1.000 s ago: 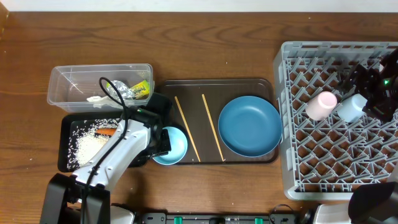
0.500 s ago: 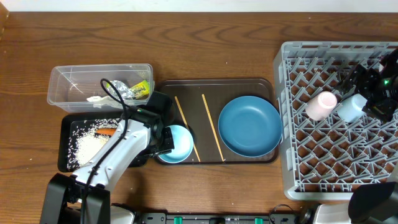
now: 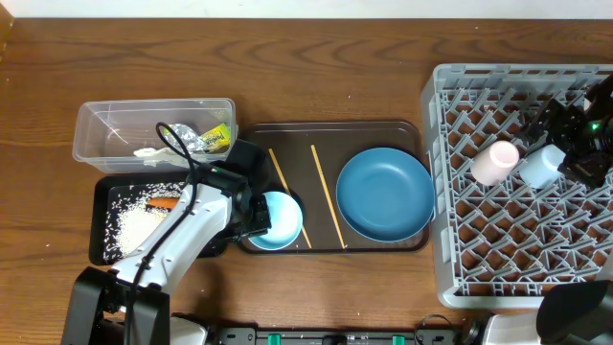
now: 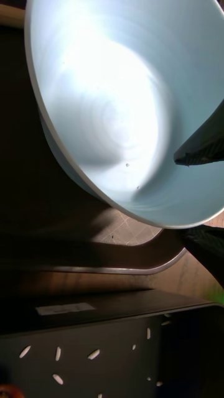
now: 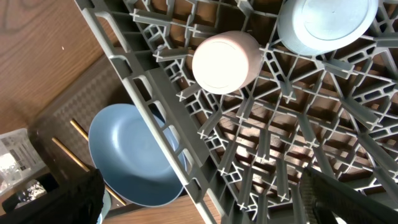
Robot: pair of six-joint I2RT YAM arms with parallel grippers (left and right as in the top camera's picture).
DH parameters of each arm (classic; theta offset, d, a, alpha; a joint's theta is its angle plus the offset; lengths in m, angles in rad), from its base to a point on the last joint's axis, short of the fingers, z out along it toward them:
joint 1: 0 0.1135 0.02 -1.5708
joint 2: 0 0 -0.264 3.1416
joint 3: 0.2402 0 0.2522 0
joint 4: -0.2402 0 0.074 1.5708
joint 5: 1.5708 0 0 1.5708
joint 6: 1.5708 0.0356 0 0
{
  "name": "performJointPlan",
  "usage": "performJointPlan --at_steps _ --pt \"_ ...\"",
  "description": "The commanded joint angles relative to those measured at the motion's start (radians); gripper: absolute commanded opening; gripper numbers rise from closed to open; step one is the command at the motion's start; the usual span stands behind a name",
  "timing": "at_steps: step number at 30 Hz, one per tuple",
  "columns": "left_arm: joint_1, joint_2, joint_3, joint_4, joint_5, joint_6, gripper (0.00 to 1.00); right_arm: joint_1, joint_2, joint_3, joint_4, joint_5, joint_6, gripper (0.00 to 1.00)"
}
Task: Sort waste into correct bins and load items into the dishwasher rack
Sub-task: 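Move the left gripper down to the light-blue bowl and grasp it, then lift the light-blue bowl with the left gripper and tilt it up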
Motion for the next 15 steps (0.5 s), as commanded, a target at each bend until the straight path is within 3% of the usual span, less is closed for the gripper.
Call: performJointPlan --at_steps 1,11,15 --pt "0.002 0.003 -0.004 -0.003 0.0 0.006 0.36 -0.008 -0.002 0.016 -0.001 -0.007 -0.011 0.99" --pt "0.002 0.004 -0.077 0.083 -0.07 -0.017 0.38 -0.008 -0.002 0.016 -0.001 -0.007 -0.011 0.99" --pt "0.002 0.0 -0.076 0.096 -0.069 -0.017 0.29 -0.008 -0.002 0.016 -0.001 -0.007 -0.011 0.99"
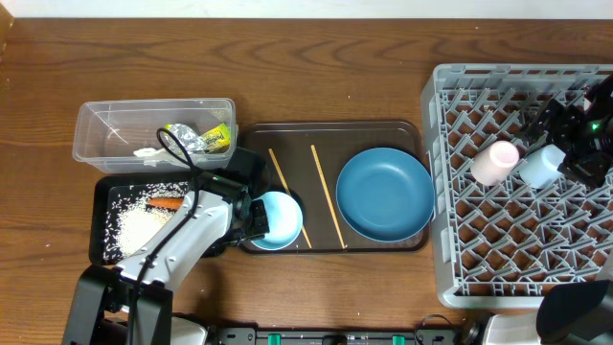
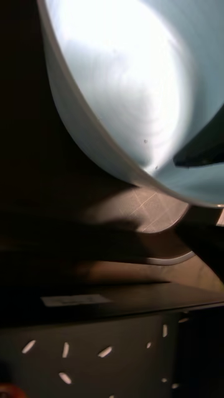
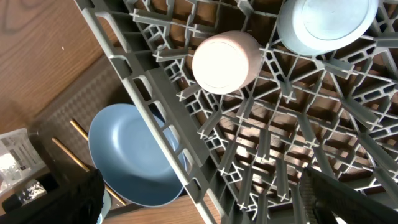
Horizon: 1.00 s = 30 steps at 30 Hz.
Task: Sort waste into correct bins and load items into the dishwasher rack
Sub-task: 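Lift the light-blue bowl with the left gripper and tilt it up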
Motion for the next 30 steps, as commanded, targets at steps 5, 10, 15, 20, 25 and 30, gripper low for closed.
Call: performJointPlan --at_steps 5,10,15,20,25,30 --pt "0.002 -0.018 0.005 0.006 -0.024 -0.007 0.23 -0.008 -0.003 0.016 -0.001 -0.007 -0.011 0.99" --pt "0.002 -0.062 0.005 0.005 -0.027 -0.007 0.13 -0.008 -0.003 0.016 -0.001 -0.007 -0.011 0.99" --pt "0.002 -0.104 0.005 -0.003 -0.027 -0.007 0.06 -0.008 -0.003 0.016 -0.001 -0.007 -0.011 0.99" --pt "0.003 -0.162 0.011 -0.027 -0.027 -0.007 0.06 -0.008 -0.003 0.016 -0.001 -0.007 -0.011 0.99" --pt "0.002 -0.262 0.042 -0.087 -0.026 -0.007 0.06 -0.008 -0.003 0.016 -0.001 -0.007 -0.011 0.99" --pt "0.002 -0.365 0.062 -0.137 0.019 0.002 0.06 -0.008 -0.003 0.016 -0.001 -0.007 -0.011 0.99"
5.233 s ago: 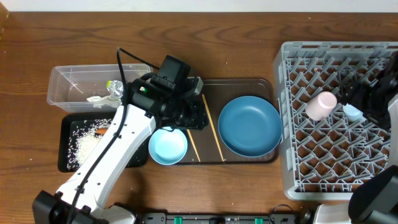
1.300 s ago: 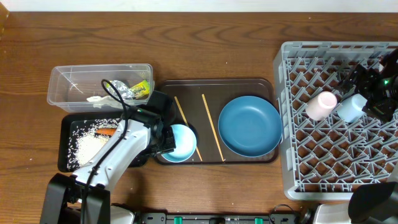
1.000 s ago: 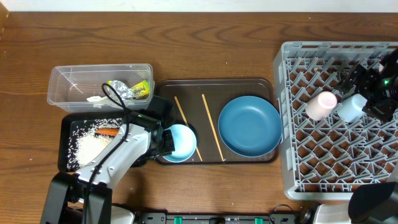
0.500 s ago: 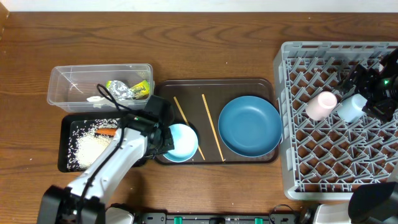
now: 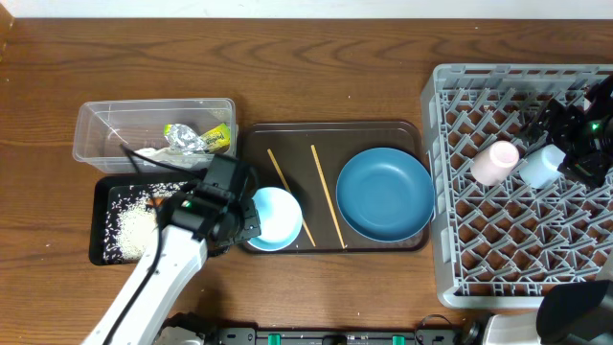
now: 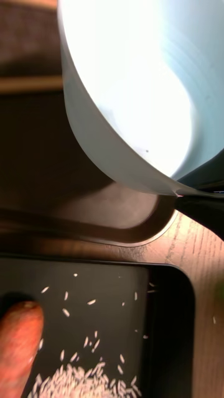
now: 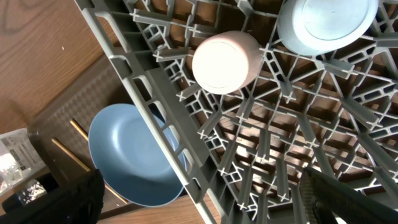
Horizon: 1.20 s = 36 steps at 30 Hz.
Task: Sort waste into correct bins and load items into the dishwasher rack
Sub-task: 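Lift the light-blue bowl with the left gripper and tilt it up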
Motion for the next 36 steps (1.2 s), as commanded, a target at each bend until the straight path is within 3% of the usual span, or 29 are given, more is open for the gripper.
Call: performJointPlan --at_steps 1,9,17,24,28,36 --pt "0.002 -0.066 0.038 -0.013 0.039 0.004 0.06 -0.008 -0.003 0.016 -0.001 -0.007 -0.011 0.99" --pt "0.002 -0.088 0.129 -0.05 0.157 0.003 0.06 -0.008 -0.003 0.016 -0.001 -0.007 -0.011 0.99" --pt "0.002 -0.018 0.421 -0.264 0.133 0.018 0.06 -0.008 -0.003 0.016 0.0 -0.031 -0.002 0.99" --pt "0.002 0.006 0.455 -0.319 0.126 0.019 0.06 -0.008 -0.003 0.016 -0.021 -0.082 -0.004 0.99" --pt "0.002 0.04 0.455 -0.331 0.127 0.018 0.06 0.032 -0.007 0.016 -0.06 -0.172 -0.097 0.66" --pt "0.002 0.135 0.455 -0.328 0.135 0.018 0.07 0.303 -0.033 0.016 -0.056 -0.173 -0.195 0.49"
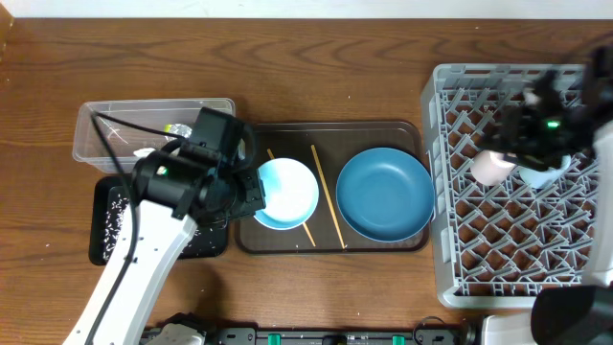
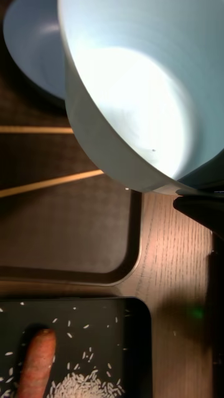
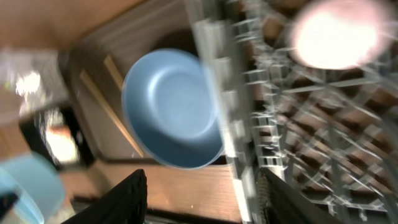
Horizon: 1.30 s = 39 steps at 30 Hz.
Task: Sort waste into correct bins and load items into the dishwasher rack
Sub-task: 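Lift the light-blue bowl with the left gripper and tilt it up, then bring the right gripper to the light-blue bowl and grasp its rim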
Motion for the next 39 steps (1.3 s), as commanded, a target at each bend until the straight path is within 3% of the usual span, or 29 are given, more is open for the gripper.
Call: performJointPlan --at_steps 1,3,8,14,18,28,39 --pt "0.002 0.036 0.013 -0.006 0.003 0.006 0.06 0.144 -0.033 0.016 0.018 -0.033 -0.06 0.48" --pt "0.001 0.051 0.013 -0.01 0.006 0.006 0.06 0.241 -0.033 0.016 0.055 -0.032 -0.06 0.42" --pt "0.002 0.056 0.013 -0.011 0.006 0.006 0.06 0.47 -0.033 0.016 0.168 -0.01 -0.01 0.4" --pt "0.002 0.056 0.013 -0.04 0.006 0.029 0.06 0.705 -0.03 0.015 0.276 0.264 0.171 0.4" --pt "0.002 0.056 0.013 -0.04 0.006 0.033 0.06 0.818 -0.016 0.013 0.305 0.324 0.206 0.4" --pt "0.002 0.056 0.013 -0.032 0.032 0.033 0.06 0.976 0.037 -0.014 0.352 0.407 0.256 0.41" --pt "0.002 0.056 0.013 -0.033 0.084 0.078 0.06 1.035 0.168 -0.014 0.351 0.407 0.256 0.41"
